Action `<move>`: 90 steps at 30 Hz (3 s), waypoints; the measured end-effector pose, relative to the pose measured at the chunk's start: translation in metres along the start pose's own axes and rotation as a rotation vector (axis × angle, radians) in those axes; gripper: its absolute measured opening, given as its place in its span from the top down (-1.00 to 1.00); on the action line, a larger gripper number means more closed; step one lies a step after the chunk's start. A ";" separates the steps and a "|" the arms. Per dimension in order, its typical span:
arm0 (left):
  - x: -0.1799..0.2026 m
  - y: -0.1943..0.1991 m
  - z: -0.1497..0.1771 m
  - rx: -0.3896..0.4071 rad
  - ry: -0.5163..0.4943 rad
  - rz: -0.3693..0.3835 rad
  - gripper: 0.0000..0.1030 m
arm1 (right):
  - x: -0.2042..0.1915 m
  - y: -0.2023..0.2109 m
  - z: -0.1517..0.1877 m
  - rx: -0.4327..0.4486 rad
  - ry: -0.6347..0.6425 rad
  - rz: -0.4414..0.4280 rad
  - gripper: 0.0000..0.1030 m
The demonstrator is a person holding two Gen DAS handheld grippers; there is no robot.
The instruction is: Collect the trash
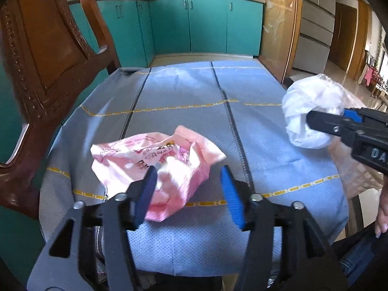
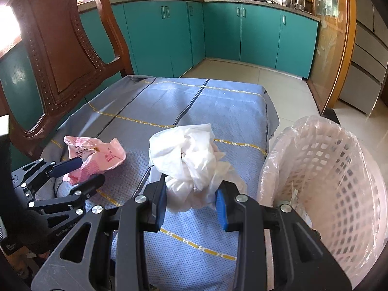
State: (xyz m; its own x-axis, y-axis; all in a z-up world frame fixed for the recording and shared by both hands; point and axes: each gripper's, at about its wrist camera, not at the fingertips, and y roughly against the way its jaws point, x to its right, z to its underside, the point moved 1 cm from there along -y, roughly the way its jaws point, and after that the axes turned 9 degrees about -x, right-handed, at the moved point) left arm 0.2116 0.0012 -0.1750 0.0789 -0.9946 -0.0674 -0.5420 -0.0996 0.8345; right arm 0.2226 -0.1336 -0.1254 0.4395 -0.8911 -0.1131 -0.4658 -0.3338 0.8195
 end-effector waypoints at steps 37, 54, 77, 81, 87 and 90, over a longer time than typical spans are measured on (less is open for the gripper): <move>-0.044 -0.044 -0.025 -0.095 -0.041 0.134 -0.59 | -0.002 -0.007 -0.001 -0.018 0.011 -0.002 0.34; -0.023 0.011 -0.014 0.040 -0.059 0.118 0.04 | -0.009 -0.015 0.002 -0.034 0.033 0.013 0.34; 0.033 0.083 -0.037 0.201 -0.096 0.167 0.04 | 0.089 0.095 0.014 0.257 -0.197 0.136 0.33; 0.077 0.085 -0.046 0.211 -0.157 0.245 0.04 | 0.133 0.116 0.037 0.279 -0.310 0.253 0.33; 0.164 0.069 -0.058 0.160 -0.285 0.357 0.04 | 0.185 0.133 0.076 0.287 -0.455 0.269 0.33; 0.206 0.050 -0.062 0.107 -0.340 0.410 0.01 | 0.200 0.133 0.088 0.275 -0.516 0.226 0.33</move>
State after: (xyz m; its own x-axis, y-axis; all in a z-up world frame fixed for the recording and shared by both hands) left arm 0.2523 -0.2065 -0.1131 -0.4225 -0.9041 0.0636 -0.5548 0.3135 0.7707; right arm 0.1807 -0.3831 -0.0889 -0.0882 -0.9597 -0.2669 -0.7149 -0.1256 0.6878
